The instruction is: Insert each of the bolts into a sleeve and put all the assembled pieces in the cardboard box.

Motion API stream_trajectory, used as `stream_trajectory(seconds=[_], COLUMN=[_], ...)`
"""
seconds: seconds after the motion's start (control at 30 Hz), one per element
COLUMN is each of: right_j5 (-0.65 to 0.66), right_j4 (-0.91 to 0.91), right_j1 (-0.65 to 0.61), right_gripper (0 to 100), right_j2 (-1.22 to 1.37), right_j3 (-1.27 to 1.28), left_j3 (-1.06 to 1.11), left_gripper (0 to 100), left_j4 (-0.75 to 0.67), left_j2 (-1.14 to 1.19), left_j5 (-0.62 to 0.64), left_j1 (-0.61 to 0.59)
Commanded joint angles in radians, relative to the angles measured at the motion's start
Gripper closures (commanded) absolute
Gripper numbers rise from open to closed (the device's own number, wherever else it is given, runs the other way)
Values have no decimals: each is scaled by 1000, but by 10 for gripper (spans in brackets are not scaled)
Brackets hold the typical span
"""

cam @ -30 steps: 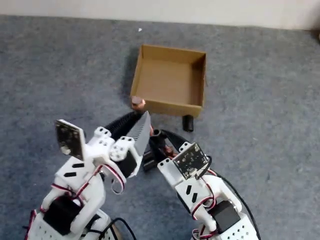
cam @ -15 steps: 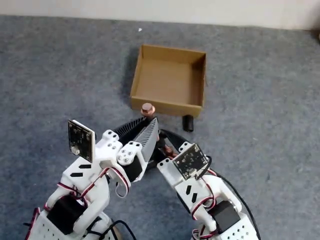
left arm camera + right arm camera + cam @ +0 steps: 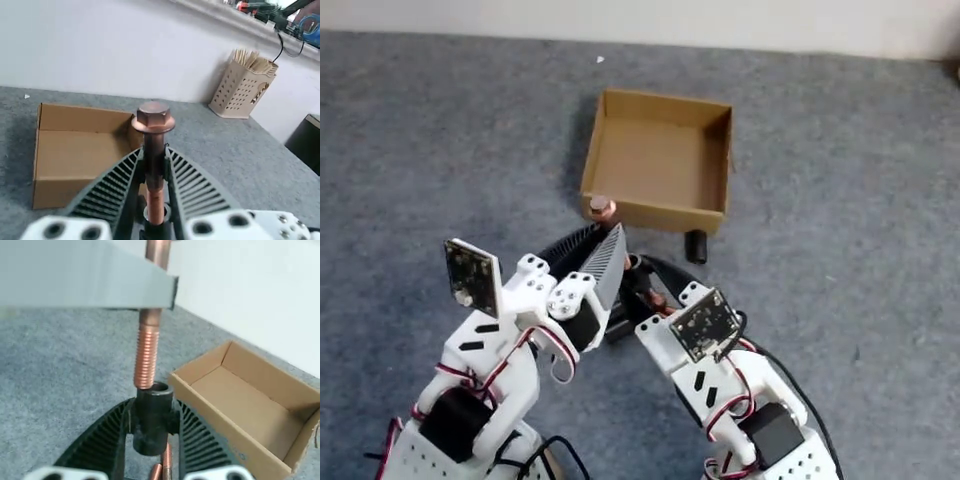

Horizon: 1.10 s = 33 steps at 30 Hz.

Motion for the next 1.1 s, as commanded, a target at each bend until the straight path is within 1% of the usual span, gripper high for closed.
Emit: stream_trajectory(seconds=[0.0,0.13,0.33,0.47,0.6,0.67,0.73,0.8,0.9,1.0,1.07], right_j5=[3,6,6,3,3,2,2,2,2,2,2], right_j4=[-30,-28,-28,-33,-35,-35,-35,-35,-35,-31,-28], right_j1=[-22,-67,-50,1,15,15,15,16,18,18,18], right_gripper=[994,994,994,994,994,994,994,994,994,994,994], right_j2=[-18,-18,-18,-18,-18,-18,-18,-18,-18,-18,-16], right_j3=[-73,-73,-73,-73,-73,-73,-73,-73,-73,-67,-65], left_j3=[24,24,28,22,30,30,31,25,22,21,21], left_gripper=[995,995,995,995,995,994,955,873,766,759,758], left_j4=[-72,-89,-77,35,172,229,272,305,342,373,390], left_j2=[2,1,1,-13,-105,-160,-199,-216,-208,-208,-209], left_j5=[9,9,9,8,8,-31,-92,-135,-149,-160,-222], left_j1=[16,16,47,113,182,196,193,168,113,76,51])
